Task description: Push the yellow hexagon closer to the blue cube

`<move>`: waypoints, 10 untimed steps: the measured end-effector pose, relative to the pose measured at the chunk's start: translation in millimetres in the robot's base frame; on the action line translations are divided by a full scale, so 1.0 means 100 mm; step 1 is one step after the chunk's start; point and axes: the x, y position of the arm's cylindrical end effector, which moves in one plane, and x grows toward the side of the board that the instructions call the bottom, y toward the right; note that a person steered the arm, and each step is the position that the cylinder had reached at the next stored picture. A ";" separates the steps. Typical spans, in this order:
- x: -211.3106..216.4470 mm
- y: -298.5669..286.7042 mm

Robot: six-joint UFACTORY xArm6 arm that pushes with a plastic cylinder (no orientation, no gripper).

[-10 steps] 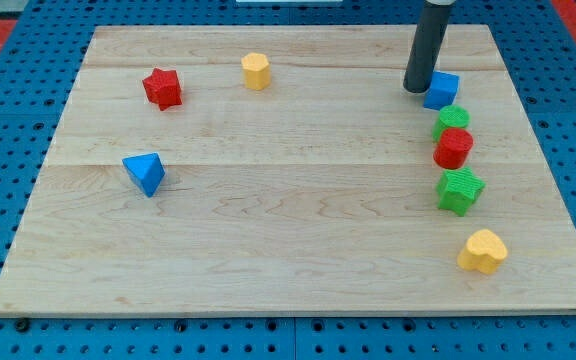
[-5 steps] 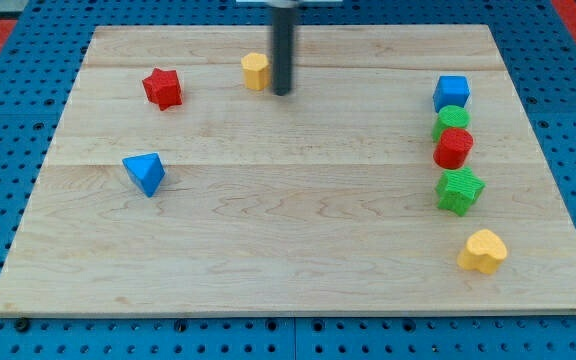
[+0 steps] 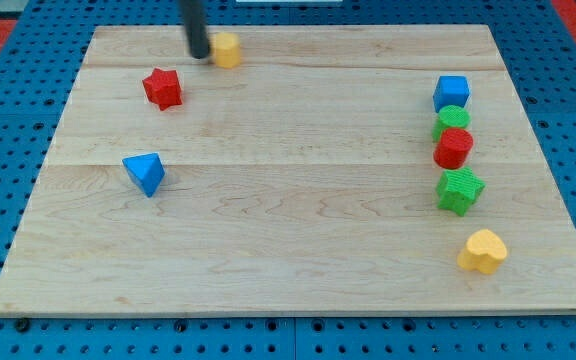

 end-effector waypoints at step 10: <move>0.36 2.46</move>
